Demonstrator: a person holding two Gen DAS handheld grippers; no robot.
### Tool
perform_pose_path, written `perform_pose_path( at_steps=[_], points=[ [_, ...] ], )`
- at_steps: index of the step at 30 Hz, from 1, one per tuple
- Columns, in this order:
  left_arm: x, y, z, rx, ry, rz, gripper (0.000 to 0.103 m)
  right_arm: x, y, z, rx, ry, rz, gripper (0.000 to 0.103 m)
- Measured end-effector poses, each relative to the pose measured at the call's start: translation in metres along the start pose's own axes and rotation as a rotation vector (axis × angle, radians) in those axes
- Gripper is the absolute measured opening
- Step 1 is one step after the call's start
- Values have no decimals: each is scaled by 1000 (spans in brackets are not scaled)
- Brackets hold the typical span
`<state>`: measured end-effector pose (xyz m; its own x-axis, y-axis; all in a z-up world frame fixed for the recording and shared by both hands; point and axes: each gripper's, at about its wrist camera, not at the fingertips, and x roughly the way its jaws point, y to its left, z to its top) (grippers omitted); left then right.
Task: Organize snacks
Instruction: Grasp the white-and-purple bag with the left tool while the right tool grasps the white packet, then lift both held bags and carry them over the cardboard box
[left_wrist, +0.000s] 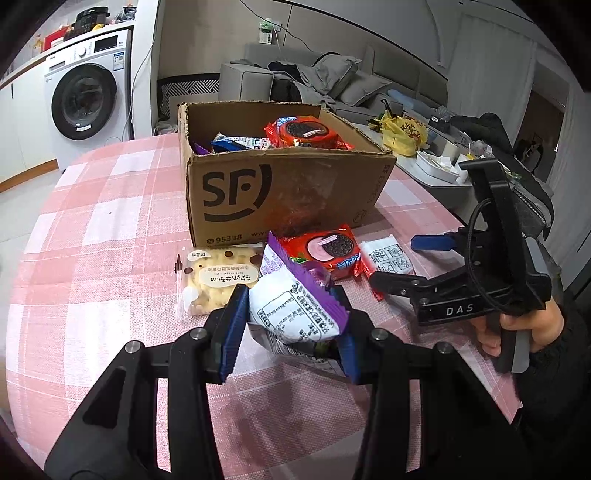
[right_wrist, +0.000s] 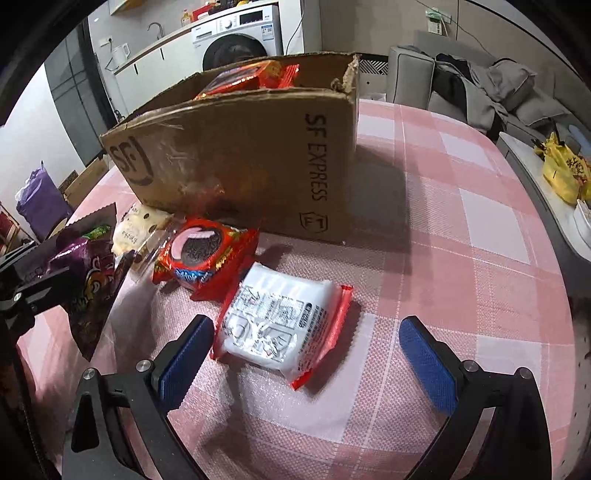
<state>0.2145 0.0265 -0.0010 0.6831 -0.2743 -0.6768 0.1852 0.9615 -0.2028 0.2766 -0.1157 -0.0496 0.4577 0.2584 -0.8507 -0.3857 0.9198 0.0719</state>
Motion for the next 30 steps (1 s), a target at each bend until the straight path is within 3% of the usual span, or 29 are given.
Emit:
perform_pose_path(
  at_steps=[2, 3, 4, 7, 11, 30],
  points=[
    [-1, 0, 0, 0, -2, 3, 41, 0, 2, 0, 1, -9, 10, 101],
    [-3, -1, -1, 1, -5, 4, 41, -1, 1, -1, -5, -10, 15, 95],
    [-5, -1, -1, 2, -9, 6, 41, -1, 2, -1, -15, -9, 16, 83],
    [-7, 0, -1, -4, -13, 10, 41, -4, 1, -2, -19, -8, 44, 65],
    [-11, 2, -2, -5, -20, 13, 41, -9, -2, -2, -34, -17, 66, 52],
    [-37, 5, 1, -29, -89, 29, 41, -71, -12, 7, 10, -213, 146, 49]
  ],
)
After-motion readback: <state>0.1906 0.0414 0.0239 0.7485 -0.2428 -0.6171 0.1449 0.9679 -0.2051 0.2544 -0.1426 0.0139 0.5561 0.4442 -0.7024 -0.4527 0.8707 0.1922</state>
